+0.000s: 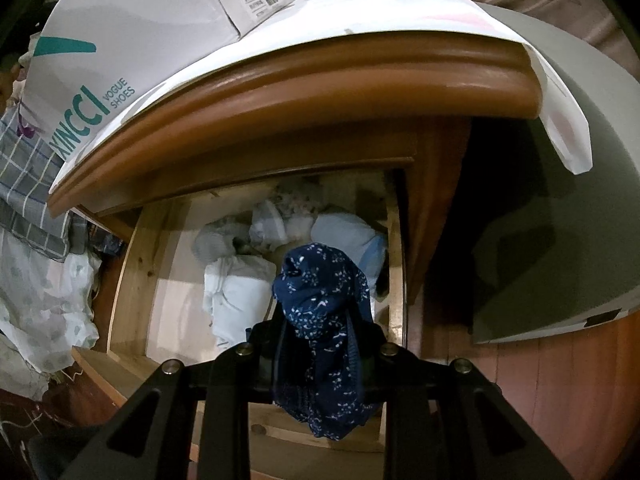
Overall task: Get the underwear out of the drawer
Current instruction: 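Carry the white sock with the left tool and release it into the white box, then move the open left tool back over the drawer while the right tool carries the navy underwear toward the box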
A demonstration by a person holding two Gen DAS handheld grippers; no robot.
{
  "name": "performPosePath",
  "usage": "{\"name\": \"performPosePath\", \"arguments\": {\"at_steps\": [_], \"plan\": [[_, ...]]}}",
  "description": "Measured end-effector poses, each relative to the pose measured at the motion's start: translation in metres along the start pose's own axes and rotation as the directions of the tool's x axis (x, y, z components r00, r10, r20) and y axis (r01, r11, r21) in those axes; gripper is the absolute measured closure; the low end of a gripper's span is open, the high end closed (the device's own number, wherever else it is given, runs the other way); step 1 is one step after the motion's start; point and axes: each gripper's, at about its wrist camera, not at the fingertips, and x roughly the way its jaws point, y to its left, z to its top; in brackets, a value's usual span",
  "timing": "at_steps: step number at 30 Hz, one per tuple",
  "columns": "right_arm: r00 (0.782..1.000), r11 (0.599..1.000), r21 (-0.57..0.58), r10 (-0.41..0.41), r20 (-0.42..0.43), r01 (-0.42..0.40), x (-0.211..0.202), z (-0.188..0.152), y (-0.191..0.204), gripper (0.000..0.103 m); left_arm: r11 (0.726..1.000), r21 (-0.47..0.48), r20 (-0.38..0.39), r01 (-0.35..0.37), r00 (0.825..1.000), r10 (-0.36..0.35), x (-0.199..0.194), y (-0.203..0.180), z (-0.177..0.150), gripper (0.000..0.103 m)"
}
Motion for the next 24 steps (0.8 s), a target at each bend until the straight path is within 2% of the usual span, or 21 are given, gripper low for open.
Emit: {"name": "performPosePath", "arguments": {"at_steps": [5, 8, 12, 19, 21, 24], "plan": [[1.0, 1.0, -0.01, 0.005, 0.0, -0.005, -0.001, -0.001, 0.002, 0.078, 1.0, 0.025, 0.023, -0.019, 1.0, 0.019, -0.007, -0.007, -0.002, 0.047], [1.0, 1.0, -0.012, 0.004, 0.001, -0.004, 0.0, -0.002, 0.002, 0.078, 1.0, 0.014, 0.044, -0.027, 0.999, 0.027, -0.014, -0.007, -0.001, 0.038], [1.0, 1.0, -0.013, 0.003, 0.001, -0.003, 0.0, -0.001, 0.001, 0.078, 1.0, -0.002, 0.07, -0.027, 0.997, 0.027, -0.027, -0.006, 0.001, 0.032], [1.0, 1.0, -0.028, -0.009, 0.007, 0.01, 0.0, -0.003, 0.002, 0.078, 0.998, 0.001, 0.14, -0.065, 0.988, 0.064, -0.057, -0.007, -0.012, 0.028], [1.0, 0.999, -0.031, -0.013, 0.006, 0.013, 0.0, -0.003, 0.002, 0.078, 0.996, -0.002, 0.17, -0.094, 0.981, 0.093, -0.067, -0.007, -0.021, 0.028], [1.0, 0.999, -0.029, -0.019, 0.006, 0.019, 0.002, -0.004, 0.002, 0.078, 0.985, -0.022, 0.23, -0.172, 0.958, 0.173, -0.086, -0.005, -0.039, 0.022]]}}
